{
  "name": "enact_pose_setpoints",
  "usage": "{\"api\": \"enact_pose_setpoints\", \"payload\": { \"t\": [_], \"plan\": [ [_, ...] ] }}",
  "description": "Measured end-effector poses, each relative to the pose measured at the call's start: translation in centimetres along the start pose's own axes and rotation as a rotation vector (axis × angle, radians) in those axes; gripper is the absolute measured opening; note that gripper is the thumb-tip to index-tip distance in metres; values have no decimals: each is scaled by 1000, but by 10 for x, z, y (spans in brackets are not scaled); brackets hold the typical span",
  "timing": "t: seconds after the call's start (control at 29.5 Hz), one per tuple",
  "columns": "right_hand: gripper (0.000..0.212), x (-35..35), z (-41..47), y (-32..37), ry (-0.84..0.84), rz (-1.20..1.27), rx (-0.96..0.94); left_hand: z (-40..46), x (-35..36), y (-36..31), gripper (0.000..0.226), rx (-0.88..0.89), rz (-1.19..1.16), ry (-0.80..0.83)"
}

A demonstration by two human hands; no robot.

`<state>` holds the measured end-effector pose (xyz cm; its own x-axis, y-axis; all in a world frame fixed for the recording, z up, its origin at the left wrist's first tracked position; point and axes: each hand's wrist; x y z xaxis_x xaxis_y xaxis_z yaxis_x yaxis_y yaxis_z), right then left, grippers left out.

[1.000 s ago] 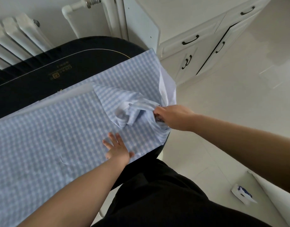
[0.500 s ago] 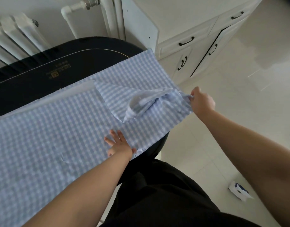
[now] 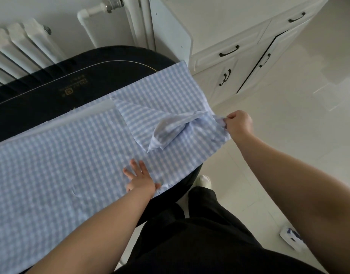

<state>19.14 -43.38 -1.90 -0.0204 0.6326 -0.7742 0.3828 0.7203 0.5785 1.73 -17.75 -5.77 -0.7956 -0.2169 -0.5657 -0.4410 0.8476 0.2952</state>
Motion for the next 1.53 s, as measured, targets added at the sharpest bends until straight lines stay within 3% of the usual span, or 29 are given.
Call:
{"api": "enact_pose_setpoints", "payload": {
  "t": [0.07, 0.2, 0.27, 0.37, 0.47, 0.58, 0.64, 0.75, 0.85, 0.92, 1.02, 1.12, 1.22, 1.29, 1.36, 1.42, 1.53],
  "plan": [
    [3, 0, -6, 20, 138, 17, -229, -2, -1, 1, 107, 6, -24, 16],
    [8, -14, -26, 59, 728, -140, -709, -2, -3, 1, 104, 25, -55, 3],
    [8, -20, -25, 62, 905, -312, -871, -3, -4, -1, 104, 3, -40, -2],
    [12, -36, 15, 56, 1060, -673, -869, -3, -6, -4, 105, -18, -35, 21],
    [18, -61, 82, 25, 1178, -788, -568, -5, -10, -4, 105, -27, -53, 48],
    [15, -60, 113, -18, 1141, -729, -379, -7, -13, -5, 104, -16, -68, 82],
    [12, -42, 106, -38, 1008, -586, -350, -8, -14, -5, 104, -20, -84, 94],
    [11, -11, 82, -41, 638, -344, -474, -8, -14, -3, 104, -16, -88, 84],
    [22, 14, 65, -14, 530, -181, -687, -6, -14, -8, 106, -19, -126, 84],
    [38, 30, 55, 11, 528, -193, -881, -5, -13, -9, 107, -23, -133, 86],
    [55, 49, 38, 44, 683, -390, -1220, -2, -11, -9, 108, -37, -122, 80],
    [28, 63, 26, 71, 762, -484, -1366, 0, -8, -7, 109, -37, -105, 55],
    [19, 63, 35, 97, 708, -154, -1182, 1, -4, -6, 108, -36, -84, 44],
    [16, 56, 73, 107, 430, 112, -878, 4, -3, -6, 107, -43, -77, 33],
    [21, 50, 127, 104, 247, 141, -522, 6, -4, -7, 107, -44, -75, 27],
    [28, 51, 168, 91, 300, 4, -280, 6, -5, -8, 109, -45, -67, 20],
    [28, 66, 179, 72, 528, 75, -73, 5, -4, -8, 109, -43, -67, 6]
  ]
}}
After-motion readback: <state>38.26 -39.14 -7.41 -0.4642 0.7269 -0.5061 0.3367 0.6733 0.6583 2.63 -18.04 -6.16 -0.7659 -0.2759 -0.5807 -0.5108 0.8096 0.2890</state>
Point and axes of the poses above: each hand's wrist, its own z-axis towards the middle knuckle, its own x-axis out of the palm, y = z × x, and after that the axes turned 7 degrees about -x, right-handed
